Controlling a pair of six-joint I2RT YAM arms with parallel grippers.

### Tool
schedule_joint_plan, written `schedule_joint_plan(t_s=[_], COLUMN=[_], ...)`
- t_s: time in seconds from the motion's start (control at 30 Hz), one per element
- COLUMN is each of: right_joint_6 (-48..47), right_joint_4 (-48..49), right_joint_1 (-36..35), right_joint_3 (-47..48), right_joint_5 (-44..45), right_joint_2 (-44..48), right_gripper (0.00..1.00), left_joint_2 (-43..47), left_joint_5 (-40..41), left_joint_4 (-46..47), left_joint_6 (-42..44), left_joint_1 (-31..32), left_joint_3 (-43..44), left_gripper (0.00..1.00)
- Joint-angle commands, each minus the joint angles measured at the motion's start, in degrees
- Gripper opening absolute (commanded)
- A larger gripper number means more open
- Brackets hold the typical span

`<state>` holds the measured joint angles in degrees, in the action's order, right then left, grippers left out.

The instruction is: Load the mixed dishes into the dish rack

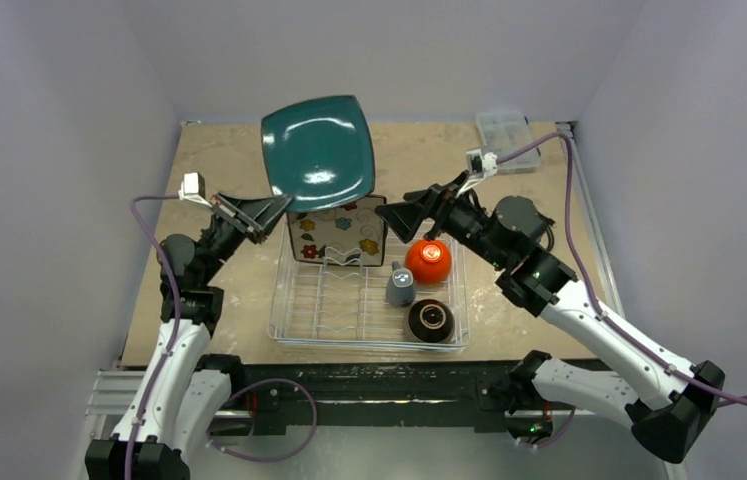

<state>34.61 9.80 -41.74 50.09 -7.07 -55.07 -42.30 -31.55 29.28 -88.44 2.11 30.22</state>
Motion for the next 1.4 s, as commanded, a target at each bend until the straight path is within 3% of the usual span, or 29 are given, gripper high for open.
schedule_joint_plan(t_s=[0.0, 0.3, 0.53, 0.67, 0.77, 0.97, 1.07, 1.17, 1.27, 1.37], right_joint_6=[-3.6, -1.0, -2.2, -1.9, -0.8, 4.1, 6.6, 10.0, 11.2, 9.7], right_joint_4=[-11.3, -14.7, -11.6, -10.2, -8.9, -1.4, 1.9, 7.7, 10.5, 8.6], right_joint_1=[-0.2, -0.2, -0.2, -0.1, -0.1, -0.2, -0.1, -0.2, -0.2, -0.1], right_joint_3=[10.4, 13.7, 13.2, 12.2, 10.7, 5.2, 3.2, 0.6, -1.1, -2.3], right_joint_5=[-0.5, -3.1, -8.1, -10.8, -12.2, -16.0, -18.8, -21.7, -21.9, -17.9], right_joint_2=[-1.4, -5.6, -7.3, -7.6, -7.1, -6.0, -7.2, -7.9, -7.0, -4.1], right_gripper=[0.99, 0.98, 0.88, 0.73, 0.51, 0.22, 0.0, 0.0, 0.0, 0.0], left_joint_2=[3.3, 6.3, 9.5, 11.8, 14.0, 15.5, 14.6, 13.2, 11.6, 10.9], left_joint_5=[-3.5, -10.1, -16.0, -19.3, -20.0, -21.0, -21.9, -22.6, -22.6, -19.4], left_joint_4=[8.5, 15.4, 14.5, 8.9, 3.1, -2.5, -7.4, -18.6, -34.1, -49.6], left_joint_6=[1.0, -0.6, 1.8, 6.3, 9.9, 14.4, 17.0, 23.1, 32.0, 40.2], left_joint_1=[0.7, 1.4, 1.8, 1.9, 2.0, 2.1, 2.0, 2.0, 2.0, 2.0], left_joint_3=[-1.1, -8.4, -10.4, -9.4, -9.0, -7.2, -5.2, -1.3, 4.7, 11.1], left_gripper=[0.0, 0.0, 0.0, 0.0, 0.0, 0.0, 0.0, 0.0, 0.42, 0.73])
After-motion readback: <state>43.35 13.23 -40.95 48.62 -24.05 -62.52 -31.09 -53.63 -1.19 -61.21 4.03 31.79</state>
